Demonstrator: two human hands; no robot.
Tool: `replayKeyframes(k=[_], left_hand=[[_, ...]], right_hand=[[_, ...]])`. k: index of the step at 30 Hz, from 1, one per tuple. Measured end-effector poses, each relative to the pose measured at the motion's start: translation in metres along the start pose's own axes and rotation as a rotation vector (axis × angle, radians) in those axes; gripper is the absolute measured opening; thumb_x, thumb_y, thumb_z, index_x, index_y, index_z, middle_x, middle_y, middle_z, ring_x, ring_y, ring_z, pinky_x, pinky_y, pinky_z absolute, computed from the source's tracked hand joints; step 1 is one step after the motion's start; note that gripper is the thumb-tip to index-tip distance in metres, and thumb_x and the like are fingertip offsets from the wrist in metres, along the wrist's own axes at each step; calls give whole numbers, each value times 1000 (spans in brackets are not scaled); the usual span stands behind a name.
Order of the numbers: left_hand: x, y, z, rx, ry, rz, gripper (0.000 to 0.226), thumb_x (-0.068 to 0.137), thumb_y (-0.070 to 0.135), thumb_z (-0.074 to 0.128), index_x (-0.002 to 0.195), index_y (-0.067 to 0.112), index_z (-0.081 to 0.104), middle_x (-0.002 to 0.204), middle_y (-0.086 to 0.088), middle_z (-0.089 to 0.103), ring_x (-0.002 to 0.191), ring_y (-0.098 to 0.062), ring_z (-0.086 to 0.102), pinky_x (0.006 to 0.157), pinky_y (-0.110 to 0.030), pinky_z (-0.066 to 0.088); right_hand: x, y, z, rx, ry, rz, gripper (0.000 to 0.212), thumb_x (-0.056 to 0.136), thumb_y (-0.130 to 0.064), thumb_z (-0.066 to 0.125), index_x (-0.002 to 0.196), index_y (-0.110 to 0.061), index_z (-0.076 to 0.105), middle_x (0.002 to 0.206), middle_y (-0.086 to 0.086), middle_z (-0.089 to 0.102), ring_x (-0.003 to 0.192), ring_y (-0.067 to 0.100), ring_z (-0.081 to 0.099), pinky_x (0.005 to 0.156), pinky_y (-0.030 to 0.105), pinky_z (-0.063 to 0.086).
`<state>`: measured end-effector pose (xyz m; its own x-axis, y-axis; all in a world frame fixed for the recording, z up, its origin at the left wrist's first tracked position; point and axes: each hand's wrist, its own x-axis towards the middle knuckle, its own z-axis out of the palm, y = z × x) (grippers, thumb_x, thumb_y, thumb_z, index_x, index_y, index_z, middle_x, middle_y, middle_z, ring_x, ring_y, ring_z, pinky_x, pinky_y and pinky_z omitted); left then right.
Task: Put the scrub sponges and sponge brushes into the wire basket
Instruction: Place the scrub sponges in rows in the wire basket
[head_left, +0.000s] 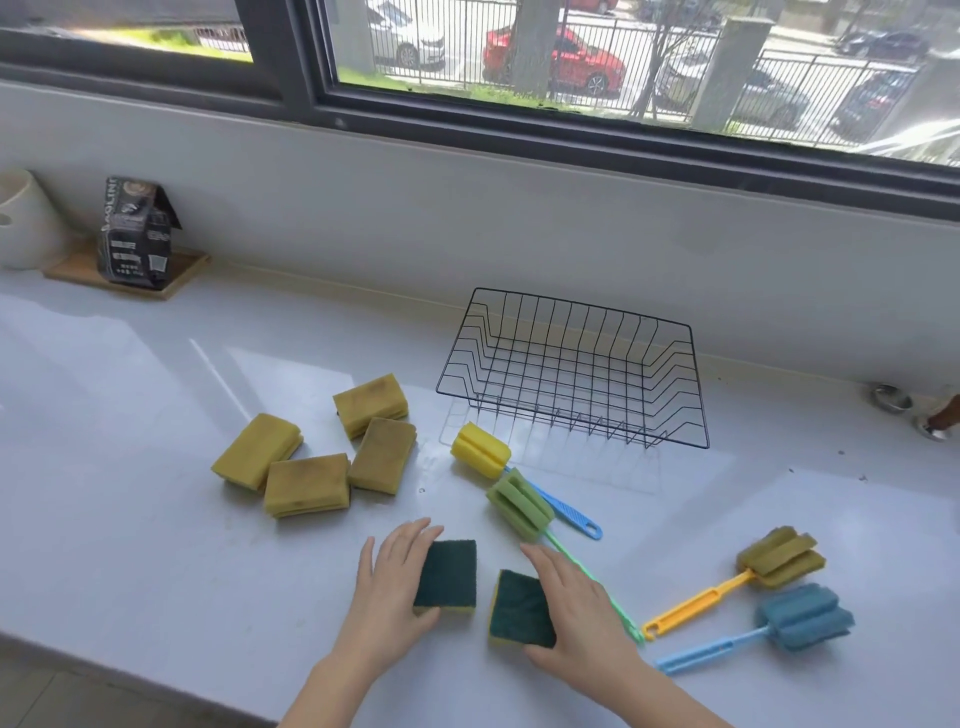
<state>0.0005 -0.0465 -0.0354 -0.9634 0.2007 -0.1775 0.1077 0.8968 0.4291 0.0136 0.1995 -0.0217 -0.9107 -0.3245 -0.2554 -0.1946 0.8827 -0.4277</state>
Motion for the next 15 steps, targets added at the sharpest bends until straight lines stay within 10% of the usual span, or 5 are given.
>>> replayKeyframes(k=[6,15], left_hand=[[13,7,-2,-180,-43,74,68,72,17,57,135,29,36,135,16,42,128,-5,34,105,-21,35],[19,-6,-14,-325,-103,-86,46,60,43,65,100,45,41,109,23,52,97,2,52,71,-22,47]], right_hand=[[-8,12,-3,-11,-11,24,49,71,-40,58,116,-36,39,128,-16,41,121,9,38,87,24,36],[-6,17,-10,133,-70,-11,46,73,-38,60,115,-38,41,129,-18,43,121,2,35,86,16,34]])
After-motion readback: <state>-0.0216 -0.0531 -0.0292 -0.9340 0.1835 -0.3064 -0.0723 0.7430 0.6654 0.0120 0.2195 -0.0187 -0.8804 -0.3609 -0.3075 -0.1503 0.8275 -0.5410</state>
